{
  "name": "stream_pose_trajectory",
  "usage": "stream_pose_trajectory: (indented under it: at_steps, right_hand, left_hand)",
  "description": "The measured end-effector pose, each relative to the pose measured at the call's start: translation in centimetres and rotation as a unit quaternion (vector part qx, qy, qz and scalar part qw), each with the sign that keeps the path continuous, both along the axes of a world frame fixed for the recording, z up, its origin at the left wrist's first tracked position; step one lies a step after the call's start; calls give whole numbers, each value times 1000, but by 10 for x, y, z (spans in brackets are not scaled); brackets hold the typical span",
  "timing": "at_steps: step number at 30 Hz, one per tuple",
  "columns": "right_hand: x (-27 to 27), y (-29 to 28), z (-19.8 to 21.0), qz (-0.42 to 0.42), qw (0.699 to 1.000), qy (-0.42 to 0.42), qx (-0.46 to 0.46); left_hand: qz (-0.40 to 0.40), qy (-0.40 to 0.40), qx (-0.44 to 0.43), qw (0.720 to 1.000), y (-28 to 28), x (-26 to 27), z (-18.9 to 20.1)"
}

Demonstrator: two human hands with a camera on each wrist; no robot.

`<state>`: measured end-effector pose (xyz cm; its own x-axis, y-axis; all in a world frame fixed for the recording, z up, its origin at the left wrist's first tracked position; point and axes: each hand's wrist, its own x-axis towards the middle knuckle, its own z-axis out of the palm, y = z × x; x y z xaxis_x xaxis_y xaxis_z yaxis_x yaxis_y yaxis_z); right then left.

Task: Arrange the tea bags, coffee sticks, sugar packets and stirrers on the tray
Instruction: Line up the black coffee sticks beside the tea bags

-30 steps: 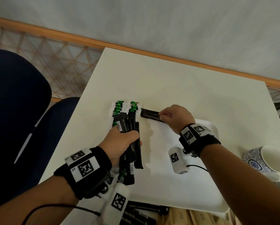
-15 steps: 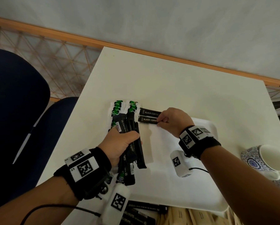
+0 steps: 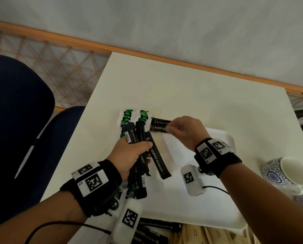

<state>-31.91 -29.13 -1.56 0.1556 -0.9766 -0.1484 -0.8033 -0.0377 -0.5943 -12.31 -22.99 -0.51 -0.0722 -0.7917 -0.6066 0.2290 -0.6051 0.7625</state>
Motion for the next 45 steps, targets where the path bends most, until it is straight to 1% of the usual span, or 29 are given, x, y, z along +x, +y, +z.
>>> stream_pose_trajectory:
  at_steps: [2,4,5,7,10,12,15,18,20,27,30,36,45]
  right_hand:
    - [6,12,14,0,994,-78,72]
    - [9,25,22,32,977,-145,156]
    - [10,29,22,44,968,-165,185]
    - [8,35,22,49,960,-180,211]
    - [3,35,18,20,959,-201,198]
    - [-2,32,11,-11,972,-174,160]
    - [-12,23,2,-46,992,-69,92]
    - [-11,15,-1,-4,997,47,66]
    - [-8,10,-3,21,995,77,60]
    - [2,-2,-8,44,993,106,7]
    - [3,-5,-9,45,992,118,5]
    - [4,-8,-11,49,991,126,8]
    - [7,-11,-16,44,992,118,5]
  left_hand:
    - [10,4,-5,1000,0,-2,0]
    - [16,1,-12,1000,0,-4,0]
    - [18,-1,-16,1000,0,-5,1]
    - [23,0,-18,1000,1,-6,1]
    - [23,7,-16,1000,1,-6,0]
    - [22,18,-8,1000,2,-5,0]
    - [24,42,18,999,4,-4,-1]
    - [14,47,29,998,6,-2,-1]
    - [5,41,27,999,7,-2,-1]
    - [-6,28,11,1000,9,2,-2]
    - [-6,20,10,1000,9,4,-3]
    - [-1,27,13,1000,8,3,-3]
    - [-3,10,27,1000,8,2,-2]
